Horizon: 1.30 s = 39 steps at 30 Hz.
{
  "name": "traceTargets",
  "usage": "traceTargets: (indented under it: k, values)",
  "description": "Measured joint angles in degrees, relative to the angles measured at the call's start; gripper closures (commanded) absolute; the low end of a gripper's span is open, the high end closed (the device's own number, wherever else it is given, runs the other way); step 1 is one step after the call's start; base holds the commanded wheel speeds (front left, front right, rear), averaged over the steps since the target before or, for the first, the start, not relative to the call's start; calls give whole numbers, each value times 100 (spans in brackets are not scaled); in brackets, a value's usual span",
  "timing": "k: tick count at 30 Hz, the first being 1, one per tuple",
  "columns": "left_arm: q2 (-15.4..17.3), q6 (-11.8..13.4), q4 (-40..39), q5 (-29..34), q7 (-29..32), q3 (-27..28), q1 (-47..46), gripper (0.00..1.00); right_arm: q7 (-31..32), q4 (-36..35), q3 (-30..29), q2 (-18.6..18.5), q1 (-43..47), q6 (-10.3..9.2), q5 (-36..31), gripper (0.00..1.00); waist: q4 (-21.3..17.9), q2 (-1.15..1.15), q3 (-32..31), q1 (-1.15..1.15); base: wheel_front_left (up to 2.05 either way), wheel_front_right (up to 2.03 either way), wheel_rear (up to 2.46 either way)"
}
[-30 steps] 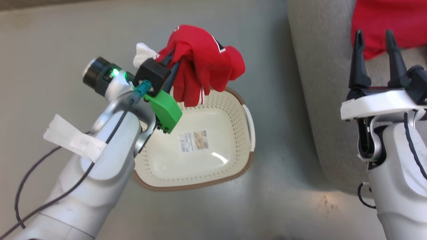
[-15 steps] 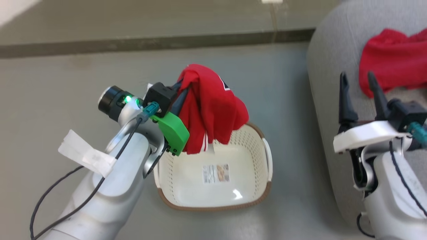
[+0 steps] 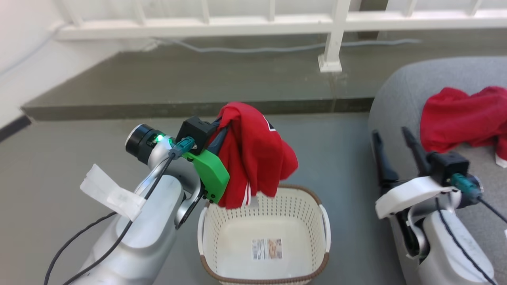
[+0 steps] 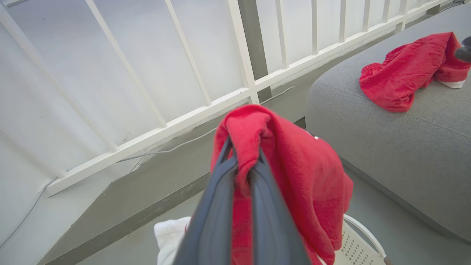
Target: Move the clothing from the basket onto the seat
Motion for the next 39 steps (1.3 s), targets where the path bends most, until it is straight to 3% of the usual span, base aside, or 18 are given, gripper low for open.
traceTargets:
  k: [8,15,36,37,39]
  values:
    - [-78,51,-256,-7,192,-38,4,100,141,49,603,89,20,391,-87,0,50,0,-373,0,0,0,0]
    - [-100,52,-498,-11,319,-183,3,100,282,197,1113,135,18,572,-162,0,110,0,-420,0,0,0,0]
    - [-123,51,-1118,-154,612,-636,-76,100,343,950,1862,166,-415,672,-148,0,678,0,-408,0,0,0,0]
    - [-123,51,-1131,-159,621,-638,-76,100,342,975,1891,172,-447,673,-145,15,703,0,-412,0,0,0,0]
    - [-122,78,-1161,-176,644,-630,-76,100,343,1023,1985,182,-510,673,-143,69,734,0,-422,0,0,0,0]
